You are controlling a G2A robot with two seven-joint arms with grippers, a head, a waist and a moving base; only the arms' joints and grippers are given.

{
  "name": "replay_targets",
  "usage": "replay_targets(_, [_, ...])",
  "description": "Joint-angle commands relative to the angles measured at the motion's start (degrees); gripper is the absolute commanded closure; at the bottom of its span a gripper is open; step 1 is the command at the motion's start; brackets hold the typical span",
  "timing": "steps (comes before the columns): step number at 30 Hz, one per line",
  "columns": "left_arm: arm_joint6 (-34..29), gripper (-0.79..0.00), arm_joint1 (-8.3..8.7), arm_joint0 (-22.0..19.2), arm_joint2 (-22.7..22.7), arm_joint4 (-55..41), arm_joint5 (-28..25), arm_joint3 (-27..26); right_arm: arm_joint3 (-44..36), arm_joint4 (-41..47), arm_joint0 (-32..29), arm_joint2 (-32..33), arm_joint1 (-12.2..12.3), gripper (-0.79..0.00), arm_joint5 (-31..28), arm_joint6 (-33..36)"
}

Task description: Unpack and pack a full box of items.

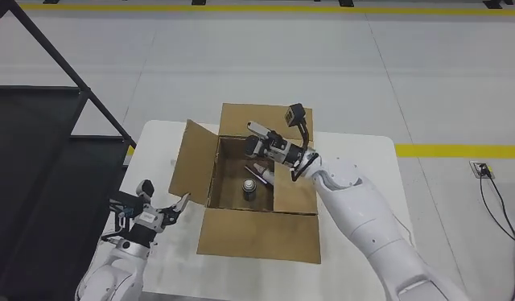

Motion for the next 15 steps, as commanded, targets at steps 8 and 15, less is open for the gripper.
replay_targets(8, [-0.51,-0.785,-0.11,0.11,-0.70,-0.35,-0.19,0.85,-3.50,-1.39,-2.92,3.77,1.64,-0.785,1.11,-0.43])
replay_targets(15, [-1.28,-0.785,-0.31,-0.23,-1.06,0.06,2.25,2.95,-6.18,-2.73,-4.92,6.04,2.64,-0.785,0.93,-0.67])
